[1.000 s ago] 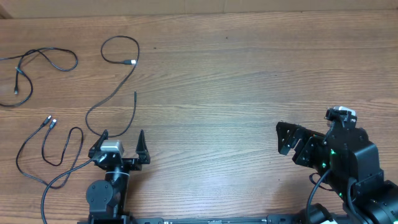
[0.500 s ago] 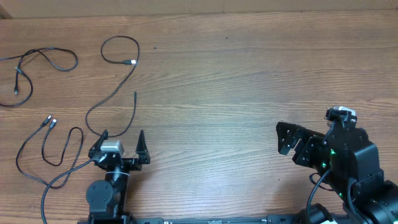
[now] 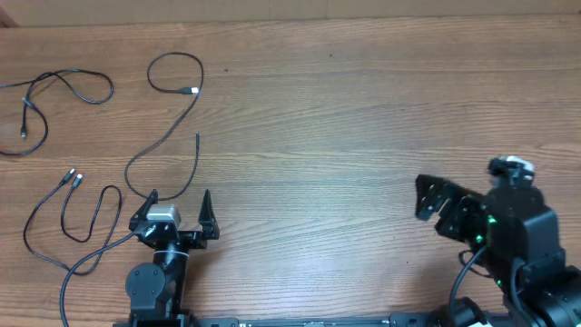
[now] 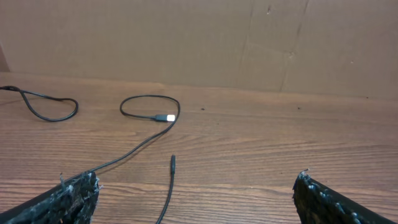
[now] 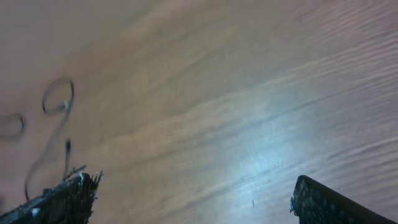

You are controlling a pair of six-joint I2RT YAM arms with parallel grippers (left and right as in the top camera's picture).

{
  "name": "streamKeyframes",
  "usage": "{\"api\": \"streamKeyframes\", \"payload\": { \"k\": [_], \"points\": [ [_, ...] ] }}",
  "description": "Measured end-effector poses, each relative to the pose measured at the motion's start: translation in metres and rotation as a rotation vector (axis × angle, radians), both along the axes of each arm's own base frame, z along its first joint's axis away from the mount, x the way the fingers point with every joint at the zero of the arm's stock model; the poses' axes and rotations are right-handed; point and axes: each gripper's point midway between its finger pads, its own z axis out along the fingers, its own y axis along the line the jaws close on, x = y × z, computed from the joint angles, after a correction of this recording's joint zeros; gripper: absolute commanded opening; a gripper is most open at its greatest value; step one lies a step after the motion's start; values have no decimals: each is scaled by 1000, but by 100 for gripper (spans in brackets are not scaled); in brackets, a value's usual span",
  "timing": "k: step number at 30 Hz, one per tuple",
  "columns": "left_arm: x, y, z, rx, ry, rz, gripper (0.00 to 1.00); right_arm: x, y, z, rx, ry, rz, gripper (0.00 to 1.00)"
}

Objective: Untangle cables

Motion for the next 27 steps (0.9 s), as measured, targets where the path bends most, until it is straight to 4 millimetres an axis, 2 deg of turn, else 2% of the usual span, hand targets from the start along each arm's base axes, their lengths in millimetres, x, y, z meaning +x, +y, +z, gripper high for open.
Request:
{"api": "streamKeyframes", "payload": {
  "k": [4,9,15,18,24,27],
  "points": [
    [0,0,0,0,0,0,100,-2,-25,8,26,-87,-115,100],
    [0,0,0,0,0,0,100,-18,-52,12,29,-163,-232,100],
    [0,0,0,0,0,0,99,-29,-68,17,-18,-209,-287,100],
    [0,0,0,0,0,0,100,-25,-72,14,-33,-216,-295,100],
    [0,0,0,0,-1,0,100,-4,-77,-10,-40,-255,-315,100],
    [0,0,0,0,-1,0,99,10,-71,-19,-14,-356,-283,100]
  ]
}}
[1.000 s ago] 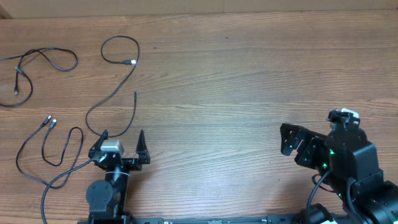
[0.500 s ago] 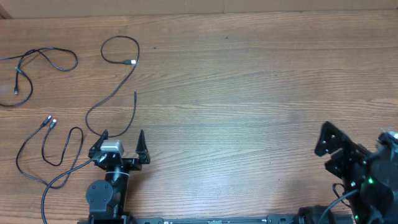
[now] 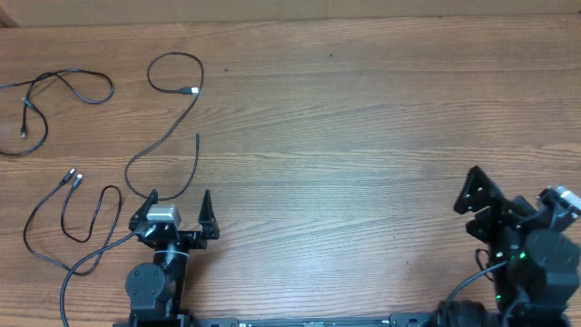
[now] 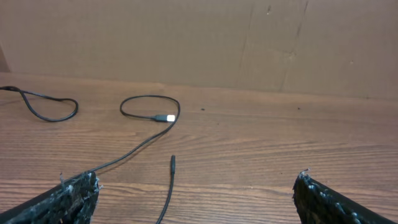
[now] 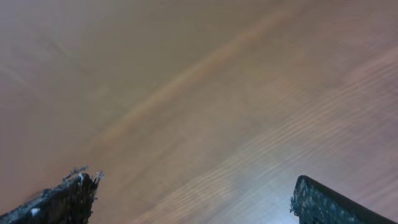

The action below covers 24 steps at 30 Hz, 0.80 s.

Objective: Untangle cables

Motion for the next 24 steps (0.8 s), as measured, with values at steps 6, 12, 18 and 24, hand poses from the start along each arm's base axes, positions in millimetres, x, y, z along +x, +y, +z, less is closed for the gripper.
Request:
{"api": "streamKeyframes", "payload": {
  "k": [6,12,18,24],
  "points": [
    [0,0,0,0,0,0,100,14,24,-14,13,-216,117,100],
    [0,0,0,0,0,0,99,23,33,-32,17,-336,160,100],
    [0,0,0,0,0,0,100,26,33,-60,17,-315,161,100],
    [0,0,0,0,0,0,100,27,33,-71,17,-318,160,100]
  ]
}}
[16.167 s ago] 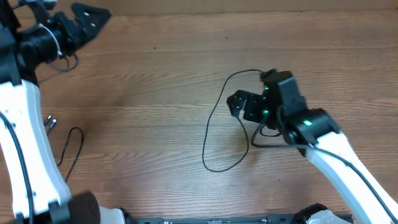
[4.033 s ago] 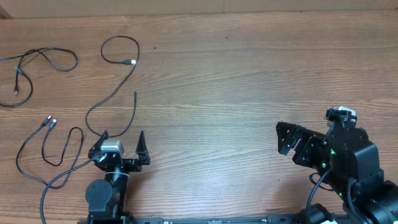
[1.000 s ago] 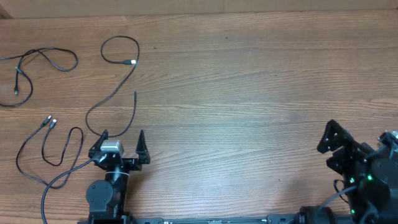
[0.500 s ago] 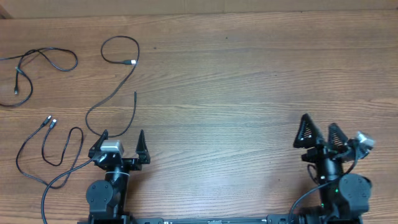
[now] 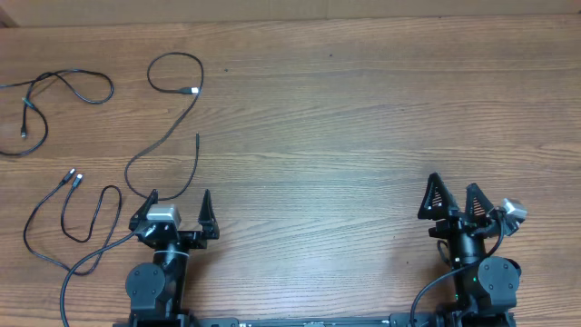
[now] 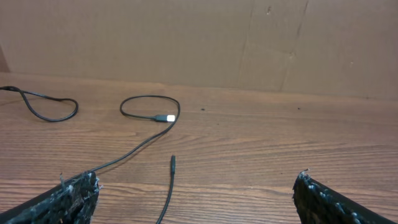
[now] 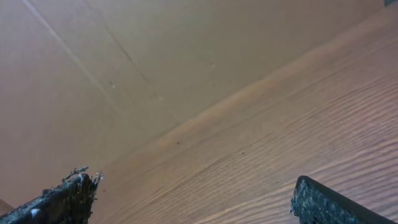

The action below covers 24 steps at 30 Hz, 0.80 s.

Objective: Untangle cables

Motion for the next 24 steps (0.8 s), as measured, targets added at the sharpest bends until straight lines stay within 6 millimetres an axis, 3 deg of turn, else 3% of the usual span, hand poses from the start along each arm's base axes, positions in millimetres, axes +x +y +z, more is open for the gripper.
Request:
{"api": "streamKeyframes", "payload": {
  "k": [12,18,24],
  "points": [
    [0,0,0,0,0,0,99,1,0,-5,0,4,-1,100],
    [0,0,0,0,0,0,100,3,0,-19,-1,25,0,100],
    [0,0,0,0,0,0,100,4,0,-16,-1,14,0,100]
  ]
}}
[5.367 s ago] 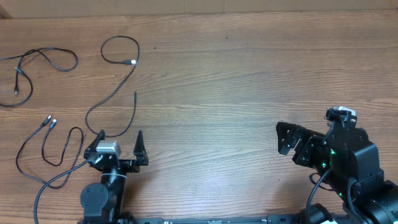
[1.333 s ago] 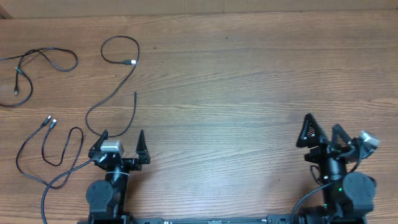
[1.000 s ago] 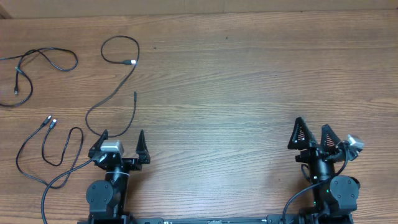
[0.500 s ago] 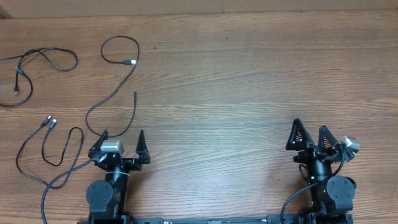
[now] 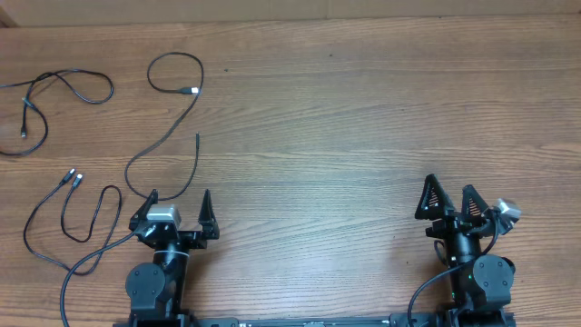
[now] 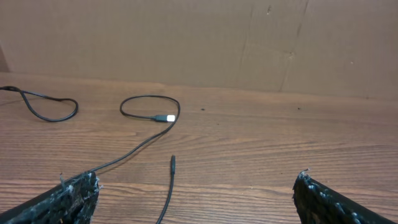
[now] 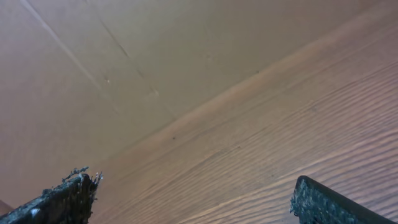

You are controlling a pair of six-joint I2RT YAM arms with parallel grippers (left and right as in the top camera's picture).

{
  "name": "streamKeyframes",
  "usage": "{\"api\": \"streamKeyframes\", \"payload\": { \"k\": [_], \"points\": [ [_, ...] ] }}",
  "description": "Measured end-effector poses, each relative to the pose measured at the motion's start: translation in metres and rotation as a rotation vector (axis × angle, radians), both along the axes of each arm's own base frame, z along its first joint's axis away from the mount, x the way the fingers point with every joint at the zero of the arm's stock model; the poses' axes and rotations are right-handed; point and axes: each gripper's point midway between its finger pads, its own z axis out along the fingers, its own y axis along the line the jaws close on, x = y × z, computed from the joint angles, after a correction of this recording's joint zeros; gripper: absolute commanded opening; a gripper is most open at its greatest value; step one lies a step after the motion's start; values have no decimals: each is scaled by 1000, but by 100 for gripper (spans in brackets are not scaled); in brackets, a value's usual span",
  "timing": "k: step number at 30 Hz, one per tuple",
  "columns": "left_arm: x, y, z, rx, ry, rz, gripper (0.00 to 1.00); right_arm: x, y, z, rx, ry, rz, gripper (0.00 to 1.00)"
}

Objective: Untangle cables

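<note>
Three black cables lie apart on the left of the wooden table (image 5: 363, 127). One cable (image 5: 31, 95) curls at the far left. A second cable (image 5: 168, 127), with a white plug (image 6: 165, 117), runs from a loop down toward my left gripper (image 5: 177, 202). A third cable (image 5: 82, 222) with two plugs loops at the front left. My left gripper (image 6: 193, 186) stands open, the second cable's black end (image 6: 172, 163) just ahead of it. My right gripper (image 5: 447, 193) is open at the front right over bare wood, also open in its own view (image 7: 193, 186).
A cardboard wall (image 6: 199, 37) stands along the table's far edge. Both arm bases sit at the near edge.
My right gripper has shifted slightly at the front right and its view has tilted a little. The left gripper and the cables have not moved.
My right arm was raised at the right of the table, turned toward the left. Then it stood further right and lower. Then it rested at the front right, facing the wall, where it stays. The left arm and cables kept still throughout.
</note>
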Motion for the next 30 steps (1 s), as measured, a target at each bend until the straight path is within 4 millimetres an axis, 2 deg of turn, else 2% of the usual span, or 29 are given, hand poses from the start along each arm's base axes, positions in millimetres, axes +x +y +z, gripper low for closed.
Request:
{"api": "streamKeyframes", "payload": {
  "k": [4,13,30],
  "points": [
    [0,0,0,0,0,0,100,1,0,7,3,-45,0,100],
    [0,0,0,0,0,0,100,2,0,3,-10,-37,1,100],
    [0,0,0,0,0,0,100,1,12,1,-229,-39,80,100]
  ]
}}
